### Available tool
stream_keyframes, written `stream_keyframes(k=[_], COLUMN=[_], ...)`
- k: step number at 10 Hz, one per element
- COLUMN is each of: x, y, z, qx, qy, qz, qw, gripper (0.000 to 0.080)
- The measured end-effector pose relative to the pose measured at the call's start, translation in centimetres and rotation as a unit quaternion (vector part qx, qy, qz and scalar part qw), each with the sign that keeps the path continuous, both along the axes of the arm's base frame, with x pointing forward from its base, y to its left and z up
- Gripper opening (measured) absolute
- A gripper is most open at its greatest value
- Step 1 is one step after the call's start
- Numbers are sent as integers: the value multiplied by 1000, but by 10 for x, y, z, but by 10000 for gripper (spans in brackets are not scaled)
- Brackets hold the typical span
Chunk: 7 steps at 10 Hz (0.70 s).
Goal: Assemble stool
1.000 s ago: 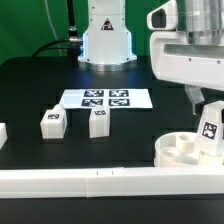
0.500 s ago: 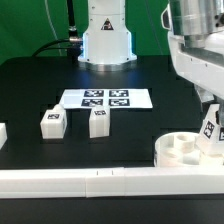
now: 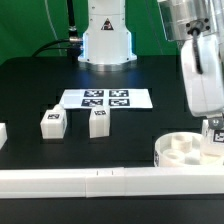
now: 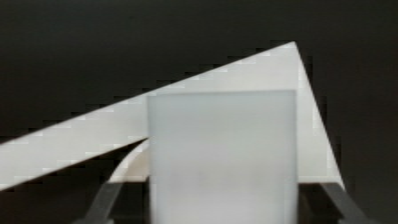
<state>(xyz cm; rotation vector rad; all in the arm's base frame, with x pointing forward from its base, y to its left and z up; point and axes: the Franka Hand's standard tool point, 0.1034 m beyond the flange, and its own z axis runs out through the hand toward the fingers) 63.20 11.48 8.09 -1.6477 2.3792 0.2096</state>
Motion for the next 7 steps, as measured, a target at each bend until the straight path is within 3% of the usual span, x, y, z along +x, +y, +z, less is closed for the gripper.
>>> stream_keyframes(k=[1, 2, 3, 4, 7], x=[0, 2, -1, -2, -2], y=[1, 4, 13, 21, 19], z=[1, 5, 13, 23, 19], qx=[-4, -7, -1, 3, -9], qy=[-5, -14, -7, -8, -34], qz=[22, 47, 51, 60, 162], qw=[1000, 999, 999, 998, 986], gripper=[338, 573, 573, 634, 647])
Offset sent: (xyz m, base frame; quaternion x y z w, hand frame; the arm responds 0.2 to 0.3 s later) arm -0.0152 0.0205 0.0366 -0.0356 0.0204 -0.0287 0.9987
